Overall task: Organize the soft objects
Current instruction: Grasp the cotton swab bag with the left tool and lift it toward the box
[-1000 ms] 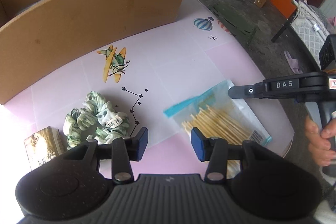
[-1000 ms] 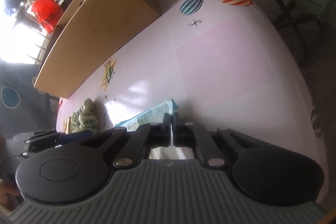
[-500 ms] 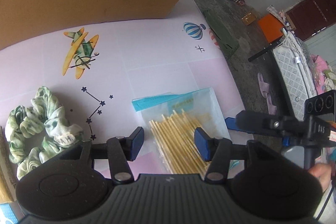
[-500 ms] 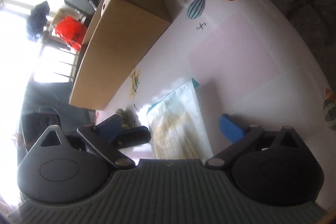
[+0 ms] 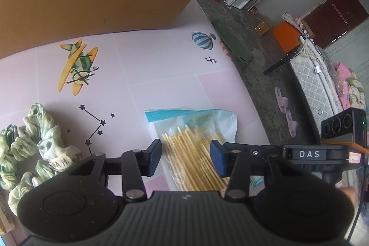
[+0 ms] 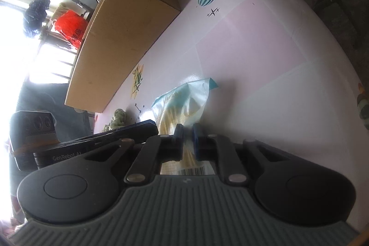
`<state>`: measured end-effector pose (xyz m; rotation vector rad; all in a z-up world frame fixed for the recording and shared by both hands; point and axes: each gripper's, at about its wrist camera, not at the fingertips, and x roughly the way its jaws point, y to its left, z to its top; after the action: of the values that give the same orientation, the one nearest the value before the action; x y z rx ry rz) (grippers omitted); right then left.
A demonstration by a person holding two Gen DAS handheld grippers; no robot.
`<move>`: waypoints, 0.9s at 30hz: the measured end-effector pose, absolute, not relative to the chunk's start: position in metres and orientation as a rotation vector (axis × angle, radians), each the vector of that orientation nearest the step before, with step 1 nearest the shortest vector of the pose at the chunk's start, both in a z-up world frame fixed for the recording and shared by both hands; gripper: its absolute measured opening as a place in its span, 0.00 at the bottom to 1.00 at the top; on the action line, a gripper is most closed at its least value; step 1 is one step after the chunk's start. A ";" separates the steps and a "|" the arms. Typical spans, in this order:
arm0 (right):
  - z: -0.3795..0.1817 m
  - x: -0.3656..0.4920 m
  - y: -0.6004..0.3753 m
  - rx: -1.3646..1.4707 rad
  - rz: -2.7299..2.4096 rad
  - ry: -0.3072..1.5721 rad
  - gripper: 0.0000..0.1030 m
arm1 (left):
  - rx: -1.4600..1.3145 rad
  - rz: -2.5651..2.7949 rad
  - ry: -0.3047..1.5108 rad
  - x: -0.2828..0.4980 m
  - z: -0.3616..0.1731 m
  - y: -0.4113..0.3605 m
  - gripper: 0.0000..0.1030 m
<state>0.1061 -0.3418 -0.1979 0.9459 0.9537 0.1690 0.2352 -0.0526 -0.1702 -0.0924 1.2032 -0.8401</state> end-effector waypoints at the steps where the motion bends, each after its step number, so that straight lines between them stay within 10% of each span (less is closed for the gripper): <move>1: -0.201 0.102 -0.346 1.005 0.188 0.927 0.06 | -0.103 -0.836 1.211 0.237 -0.170 -0.051 0.48; 24: -0.194 0.080 -0.375 1.624 0.464 0.534 0.00 | -0.673 -0.926 1.385 0.269 -0.208 -0.029 0.93; 27: -0.189 0.081 -0.373 1.701 0.518 0.496 0.00 | -0.918 -1.005 1.321 0.270 -0.217 -0.024 0.87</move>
<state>0.0805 -0.3732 -0.1894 1.7013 0.4964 0.5185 0.2696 -0.0239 -0.2165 -0.9183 1.3212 -1.0049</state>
